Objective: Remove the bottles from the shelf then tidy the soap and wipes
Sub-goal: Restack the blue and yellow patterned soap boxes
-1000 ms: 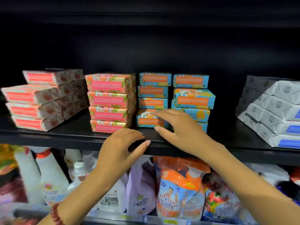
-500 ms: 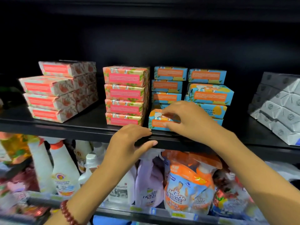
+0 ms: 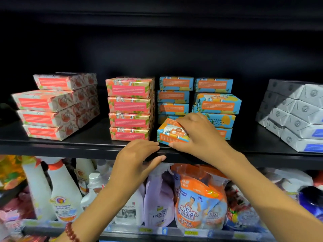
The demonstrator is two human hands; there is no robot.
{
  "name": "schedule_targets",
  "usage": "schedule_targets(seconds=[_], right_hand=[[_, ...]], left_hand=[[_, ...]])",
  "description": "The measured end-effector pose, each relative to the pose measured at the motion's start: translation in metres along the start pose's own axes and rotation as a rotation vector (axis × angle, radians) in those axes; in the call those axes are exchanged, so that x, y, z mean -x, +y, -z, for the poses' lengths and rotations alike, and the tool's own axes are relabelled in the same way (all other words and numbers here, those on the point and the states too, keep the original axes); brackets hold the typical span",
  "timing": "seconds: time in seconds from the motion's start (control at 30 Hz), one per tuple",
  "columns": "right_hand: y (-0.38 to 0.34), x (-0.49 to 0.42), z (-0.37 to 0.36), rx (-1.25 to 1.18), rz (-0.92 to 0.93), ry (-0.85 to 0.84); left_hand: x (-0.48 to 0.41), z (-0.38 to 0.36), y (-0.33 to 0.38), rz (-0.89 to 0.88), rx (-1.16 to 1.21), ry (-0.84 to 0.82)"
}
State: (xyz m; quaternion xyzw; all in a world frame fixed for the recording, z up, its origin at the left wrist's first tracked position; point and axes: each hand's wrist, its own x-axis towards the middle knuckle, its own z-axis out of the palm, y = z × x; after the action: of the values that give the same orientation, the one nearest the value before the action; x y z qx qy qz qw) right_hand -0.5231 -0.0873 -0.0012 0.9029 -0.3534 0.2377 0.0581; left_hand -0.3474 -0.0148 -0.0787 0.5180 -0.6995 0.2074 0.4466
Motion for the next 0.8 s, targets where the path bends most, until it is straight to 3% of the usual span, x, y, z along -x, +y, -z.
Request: schedule_targets(seconds=[0.27, 0.37, 0.6, 0.8], right_hand=[[0.036, 0.062, 0.033, -0.290, -0.114, 0.326], [0.054, 0.079, 0.045, -0.276, -0.146, 0.349], [0.084, 0.102, 0.050, -0.266, -0.192, 0.393], [0.094, 0.106, 0.050, -0.342, -0.190, 0.427]], left_hand=[[-0.045, -0.003, 0.032, -0.095, 0.098, 0.121], [-0.084, -0.013, 0.040, -0.068, 0.033, 0.090], [-0.165, -0.029, 0.042, 0.210, -0.207, -0.085], [-0.179, -0.048, 0.020, 0.235, -0.296, -0.178]])
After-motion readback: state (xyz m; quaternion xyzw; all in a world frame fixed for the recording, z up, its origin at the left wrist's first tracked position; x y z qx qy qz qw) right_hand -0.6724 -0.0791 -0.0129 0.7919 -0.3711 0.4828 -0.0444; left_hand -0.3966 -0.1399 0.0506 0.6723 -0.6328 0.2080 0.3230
